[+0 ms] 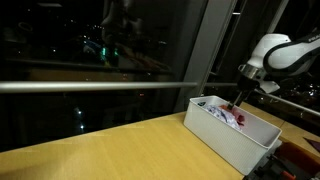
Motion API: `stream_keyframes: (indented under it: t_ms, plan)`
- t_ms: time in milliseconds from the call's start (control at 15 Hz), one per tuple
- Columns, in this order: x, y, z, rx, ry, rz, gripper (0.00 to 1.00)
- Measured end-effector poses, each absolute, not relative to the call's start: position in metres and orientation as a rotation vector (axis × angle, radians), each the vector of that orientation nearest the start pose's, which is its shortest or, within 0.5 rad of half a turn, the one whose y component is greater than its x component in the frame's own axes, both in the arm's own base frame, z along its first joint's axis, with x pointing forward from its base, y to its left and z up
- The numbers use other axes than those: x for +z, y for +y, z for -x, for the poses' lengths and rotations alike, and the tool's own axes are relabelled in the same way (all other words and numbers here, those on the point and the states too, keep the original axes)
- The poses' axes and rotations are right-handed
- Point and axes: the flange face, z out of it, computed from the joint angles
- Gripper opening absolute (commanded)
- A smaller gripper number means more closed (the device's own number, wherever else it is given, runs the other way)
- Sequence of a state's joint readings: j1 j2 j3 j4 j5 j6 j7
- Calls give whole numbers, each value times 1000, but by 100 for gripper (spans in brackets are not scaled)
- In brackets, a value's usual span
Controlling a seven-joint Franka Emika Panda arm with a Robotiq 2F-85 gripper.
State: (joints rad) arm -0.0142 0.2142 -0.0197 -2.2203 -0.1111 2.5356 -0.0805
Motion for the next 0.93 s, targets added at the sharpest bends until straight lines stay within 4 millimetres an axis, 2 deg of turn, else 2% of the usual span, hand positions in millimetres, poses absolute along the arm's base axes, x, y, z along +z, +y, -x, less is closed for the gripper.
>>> stream_keyframes:
  t_ms: [267, 333, 533, 667, 800, 933]
  plan:
    - [222, -17, -571, -6, -181, 3175, 100]
    - [207, -16, -574, 24, -172, 3162, 82]
    - [167, -14, -580, 96, -158, 3123, 58]
    - [151, -18, -585, 123, -147, 3116, 43]
    - [147, -24, -587, 128, -131, 3115, 29]
    - [157, -28, -588, 108, -121, 3118, 13]
